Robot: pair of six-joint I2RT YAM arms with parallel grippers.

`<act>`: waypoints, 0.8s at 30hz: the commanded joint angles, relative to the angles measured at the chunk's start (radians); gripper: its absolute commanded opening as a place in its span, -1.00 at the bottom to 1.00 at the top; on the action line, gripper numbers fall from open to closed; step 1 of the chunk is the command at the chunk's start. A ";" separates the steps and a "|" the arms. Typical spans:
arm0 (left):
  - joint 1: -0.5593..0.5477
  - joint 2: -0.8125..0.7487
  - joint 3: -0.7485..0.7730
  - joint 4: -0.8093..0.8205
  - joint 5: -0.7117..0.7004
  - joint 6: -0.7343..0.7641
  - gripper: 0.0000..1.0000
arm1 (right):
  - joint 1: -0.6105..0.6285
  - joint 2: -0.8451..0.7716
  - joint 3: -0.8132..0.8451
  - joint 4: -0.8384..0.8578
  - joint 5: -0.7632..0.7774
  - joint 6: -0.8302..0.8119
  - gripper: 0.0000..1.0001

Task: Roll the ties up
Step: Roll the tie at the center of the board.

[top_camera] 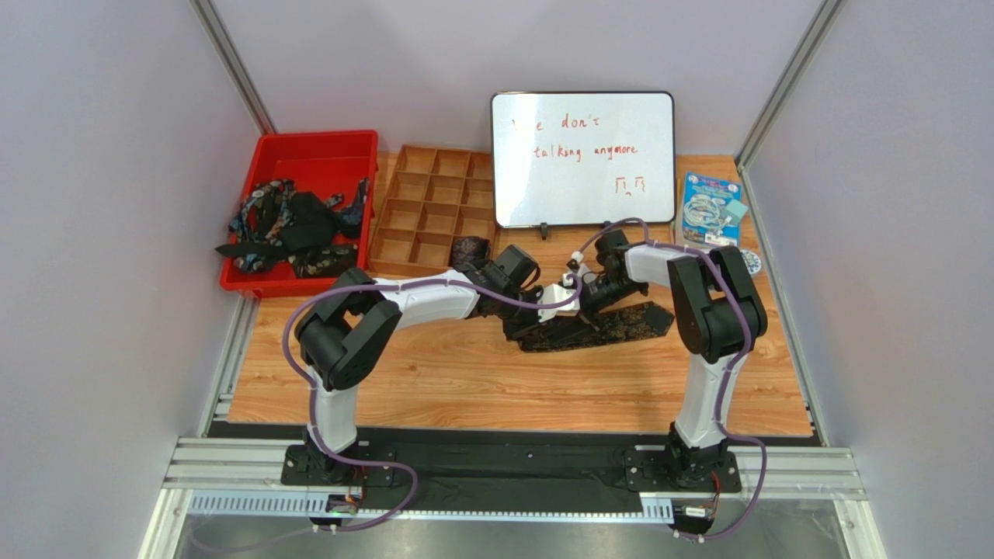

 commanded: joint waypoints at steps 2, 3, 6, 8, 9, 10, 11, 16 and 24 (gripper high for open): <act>-0.005 0.028 -0.040 -0.047 -0.073 -0.008 -0.71 | 0.001 -0.001 -0.033 0.175 0.045 0.053 -0.14; -0.010 0.023 -0.043 -0.046 -0.074 -0.004 -0.71 | 0.001 0.002 -0.039 0.172 0.052 0.048 -0.14; -0.013 0.022 -0.044 -0.049 -0.079 -0.008 -0.71 | -0.005 -0.014 -0.046 0.164 0.037 0.033 -0.14; -0.011 0.019 -0.043 -0.052 -0.082 -0.009 -0.72 | -0.016 -0.060 -0.040 0.144 0.016 0.024 -0.19; -0.011 0.020 -0.043 -0.052 -0.083 -0.009 -0.71 | -0.022 -0.082 -0.039 0.144 -0.003 0.027 -0.21; -0.013 0.017 -0.043 -0.052 -0.083 -0.011 -0.71 | -0.024 -0.105 -0.039 0.146 -0.012 0.031 -0.23; -0.013 0.019 -0.043 -0.052 -0.083 -0.014 -0.71 | -0.025 -0.144 -0.039 0.147 -0.020 0.037 -0.27; -0.013 0.020 -0.044 -0.044 -0.085 -0.027 -0.72 | -0.025 -0.194 -0.082 0.247 -0.029 0.135 -0.34; -0.013 0.023 -0.046 -0.049 -0.085 -0.027 -0.72 | -0.010 -0.126 -0.106 0.342 -0.006 0.132 -0.14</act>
